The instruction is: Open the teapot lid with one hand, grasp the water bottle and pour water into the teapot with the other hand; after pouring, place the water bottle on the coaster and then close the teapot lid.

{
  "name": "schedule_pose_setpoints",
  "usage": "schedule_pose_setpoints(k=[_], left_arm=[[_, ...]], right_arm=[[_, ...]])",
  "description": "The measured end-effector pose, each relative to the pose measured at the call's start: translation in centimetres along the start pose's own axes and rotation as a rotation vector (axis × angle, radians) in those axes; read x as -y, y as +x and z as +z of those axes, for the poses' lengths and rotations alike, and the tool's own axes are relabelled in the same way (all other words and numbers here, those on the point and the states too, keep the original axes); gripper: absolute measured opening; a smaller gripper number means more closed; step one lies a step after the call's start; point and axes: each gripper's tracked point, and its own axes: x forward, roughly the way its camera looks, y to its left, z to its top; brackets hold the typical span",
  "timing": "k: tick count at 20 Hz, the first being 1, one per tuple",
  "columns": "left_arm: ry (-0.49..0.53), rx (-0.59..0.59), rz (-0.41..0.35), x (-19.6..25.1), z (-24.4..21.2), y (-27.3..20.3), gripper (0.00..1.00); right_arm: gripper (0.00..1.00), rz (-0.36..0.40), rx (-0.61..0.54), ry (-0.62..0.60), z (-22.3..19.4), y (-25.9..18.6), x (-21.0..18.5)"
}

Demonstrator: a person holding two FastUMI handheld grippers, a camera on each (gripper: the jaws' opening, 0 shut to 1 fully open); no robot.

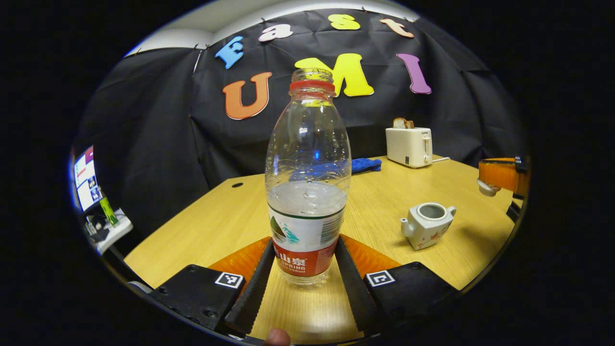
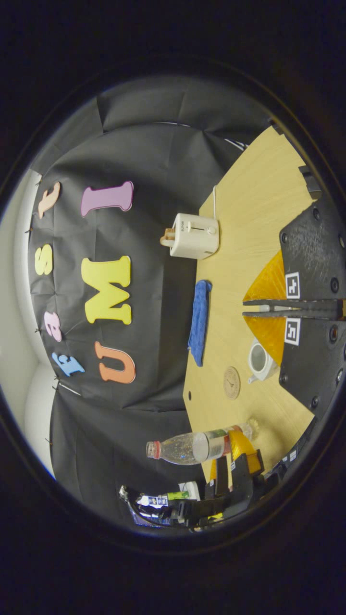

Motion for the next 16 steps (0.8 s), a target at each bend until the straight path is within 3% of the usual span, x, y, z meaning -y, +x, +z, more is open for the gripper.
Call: schedule_pose_setpoints(k=[3,7,16], left_arm=[[0.16,0.018,0.058,-1.9,0.8,-0.1,0.77],[0.465,0.03,0.147,-4.0,1.9,-0.5,0.77],[0.968,-0.009,0.187,-4.0,1.7,0.7,0.76]], right_arm=[[0.0,0.001,-0.002,0.001,-0.3,-0.5,0.4],[0.0,0.003,-0.012,0.014,-1.0,-1.0,1.5],[0.0,0.013,-0.005,0.049,-1.5,-1.9,3.2]])
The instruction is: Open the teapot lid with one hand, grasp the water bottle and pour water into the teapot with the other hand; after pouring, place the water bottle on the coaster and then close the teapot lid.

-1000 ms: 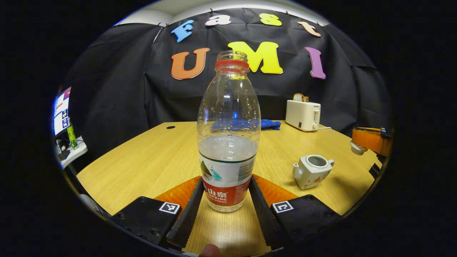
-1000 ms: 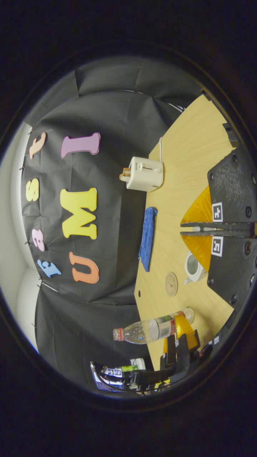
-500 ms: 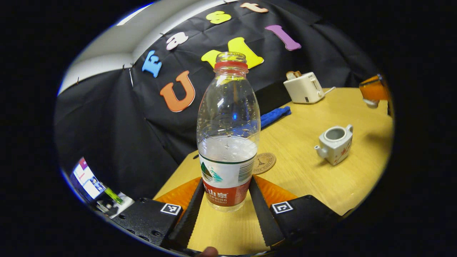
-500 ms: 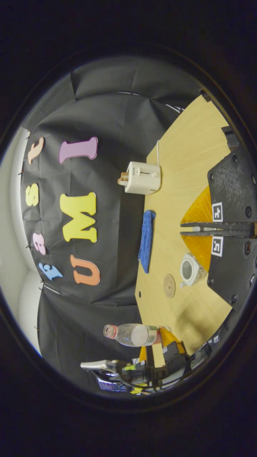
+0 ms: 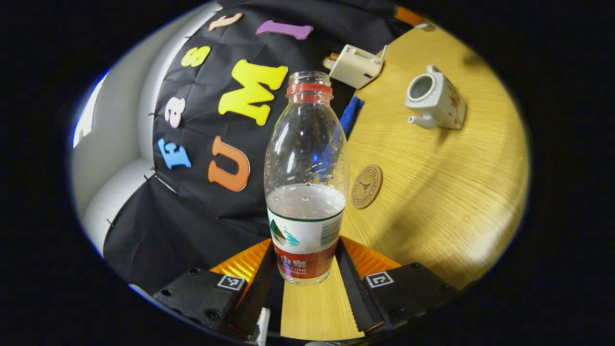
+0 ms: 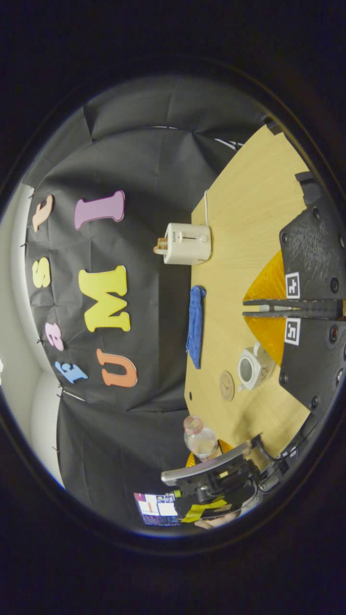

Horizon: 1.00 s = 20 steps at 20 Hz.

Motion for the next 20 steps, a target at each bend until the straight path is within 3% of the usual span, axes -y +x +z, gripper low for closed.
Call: schedule_pose_setpoints(k=[1,3,5,8,9,10,12,15,16,19,20], left_arm=[[0.032,0.007,-0.011,0.5,0.3,0.3,0.8],[0.096,0.022,-0.022,0.8,1.0,0.5,0.76],[0.155,0.039,-0.008,0.5,1.9,0.5,0.79],[0.25,0.04,-0.008,0.3,2.9,0.9,0.76],[0.278,0.032,-0.013,0.1,3.0,1.3,0.8],[0.303,0.022,-0.019,0.0,3.0,1.3,0.75],[0.342,0.002,-0.024,-0.4,3.2,1.6,0.79],[0.398,0.002,-0.014,0.0,3.4,1.0,0.76],[0.416,-0.003,-0.013,0.0,3.4,0.8,0.8],[0.473,-0.011,-0.014,-0.4,3.7,1.1,0.75],[0.487,-0.015,-0.011,-0.6,3.8,1.3,0.79]], right_arm=[[0.0,-0.003,0.002,0.0,0.0,-0.2,0.2],[0.0,-0.01,0.003,0.002,-0.2,-0.3,0.8],[0.0,-0.01,-0.006,0.016,-0.6,-0.5,1.2],[0.0,-0.011,-0.011,0.021,-0.7,-0.7,1.7],[0.0,-0.011,-0.01,0.021,-0.8,-0.9,1.8],[0.0,-0.012,-0.008,0.023,-0.7,-0.9,2.0],[0.0,-0.015,-0.007,0.029,-0.7,-1.1,2.3],[0.0,-0.018,-0.014,0.041,-1.3,-1.1,2.9],[0.0,-0.019,-0.014,0.043,-1.3,-1.2,3.0],[0.0,-0.025,-0.011,0.047,-1.4,-1.3,3.5],[0.0,-0.028,-0.009,0.048,-1.3,-1.4,3.7]])
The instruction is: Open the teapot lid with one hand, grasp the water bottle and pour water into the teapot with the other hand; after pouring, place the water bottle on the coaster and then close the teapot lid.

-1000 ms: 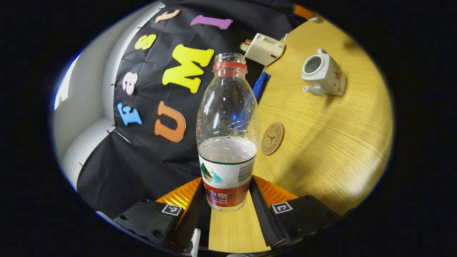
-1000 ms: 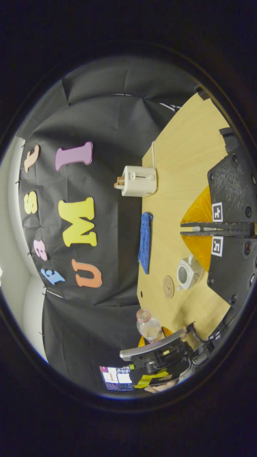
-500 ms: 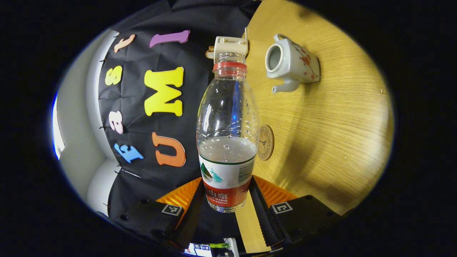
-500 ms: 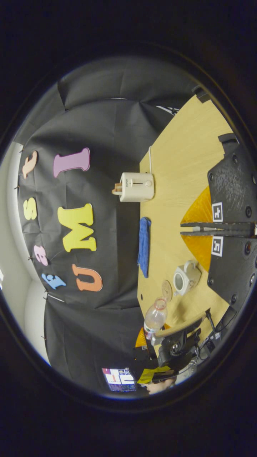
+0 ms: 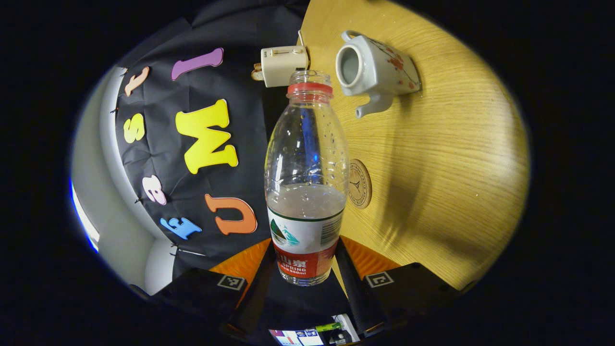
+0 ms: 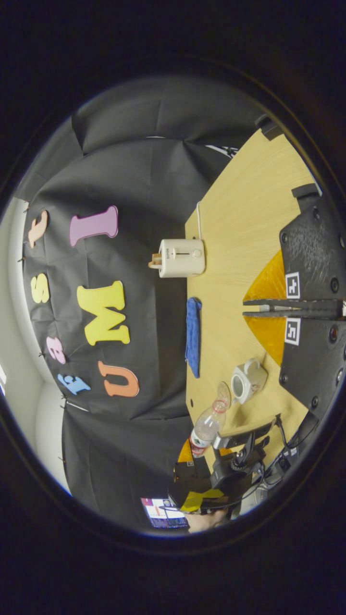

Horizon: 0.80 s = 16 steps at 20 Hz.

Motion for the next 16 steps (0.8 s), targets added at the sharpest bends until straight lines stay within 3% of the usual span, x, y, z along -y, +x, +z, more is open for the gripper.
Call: schedule_pose_setpoints(k=[2,6,7,11,12,16], left_arm=[[0.019,0.003,0.004,-0.2,0.1,0.0,0.76],[0.041,0.0,0.005,0.0,0.4,-0.2,0.79],[0.047,-0.005,0.002,0.1,0.3,0.0,0.75],[0.094,-0.004,0.023,-0.5,0.7,0.4,0.76],[0.099,-0.007,0.026,-0.4,0.7,0.2,0.8],[0.139,-0.012,0.031,-1.3,0.8,0.4,0.75]], right_arm=[[0.0,-0.006,0.001,0.005,0.0,-0.1,0.3],[0.0,-0.016,-0.004,0.015,-0.3,-0.1,0.8],[0.0,-0.016,-0.003,0.015,-0.4,-0.2,0.8],[0.0,-0.021,0.002,0.018,-0.4,-0.3,1.2],[0.0,-0.022,0.001,0.02,-0.4,-0.4,1.3],[0.0,-0.023,0.002,0.021,-0.4,-0.5,1.4]])
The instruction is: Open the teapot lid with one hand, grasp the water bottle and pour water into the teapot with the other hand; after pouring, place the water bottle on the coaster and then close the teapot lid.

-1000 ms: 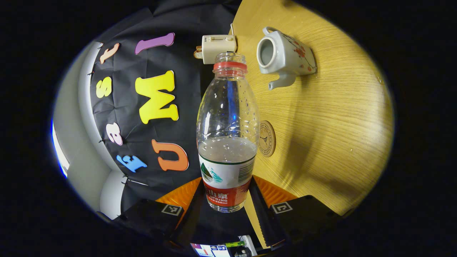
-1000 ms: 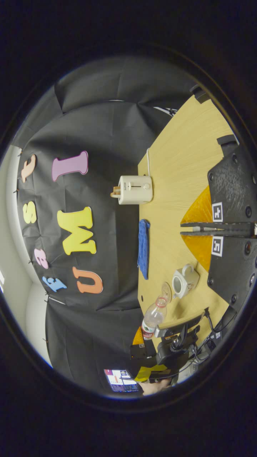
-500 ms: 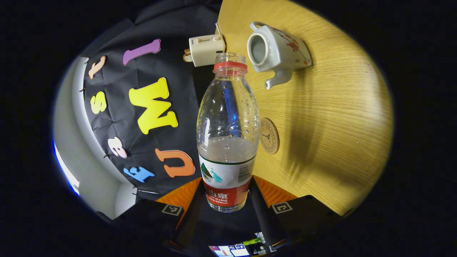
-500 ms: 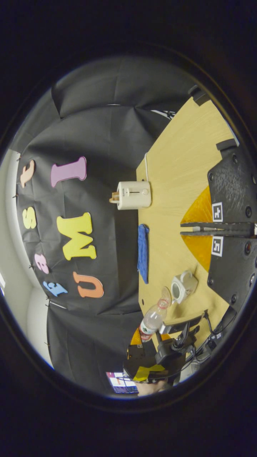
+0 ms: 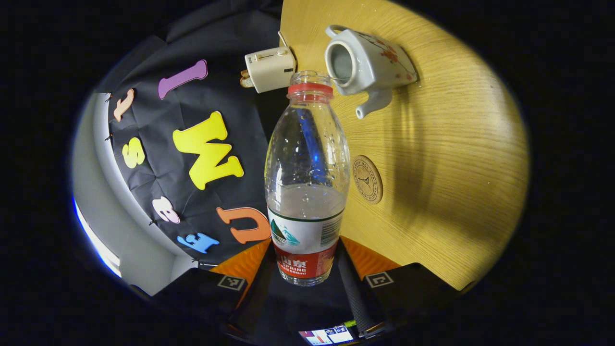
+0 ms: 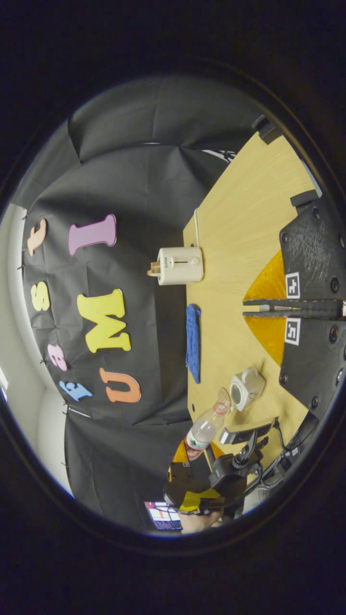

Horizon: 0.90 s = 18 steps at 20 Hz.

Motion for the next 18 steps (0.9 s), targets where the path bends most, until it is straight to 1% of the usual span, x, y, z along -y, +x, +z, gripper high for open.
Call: schedule_pose_setpoints(k=[6,9,13,16,18], left_arm=[[0.066,0.004,0.041,-2.0,0.4,0.3,0.75],[0.085,0.006,0.04,-2.2,0.6,0.5,0.75],[0.124,0.003,0.039,-2.8,0.6,0.5,0.75],[0.153,-0.001,0.064,-3.8,0.6,0.2,0.75],[0.168,0.001,0.063,-3.9,0.7,0.1,0.76]], right_arm=[[0.0,-0.009,0.005,0.001,0.2,-0.1,0.5],[0.0,-0.02,0.009,-0.01,0.2,-0.2,0.7],[0.0,-0.014,0.018,-0.012,0.4,-0.3,0.5],[0.0,-0.015,0.022,-0.008,0.5,-0.4,0.6],[0.0,-0.02,0.023,-0.014,0.5,-0.5,0.7]])
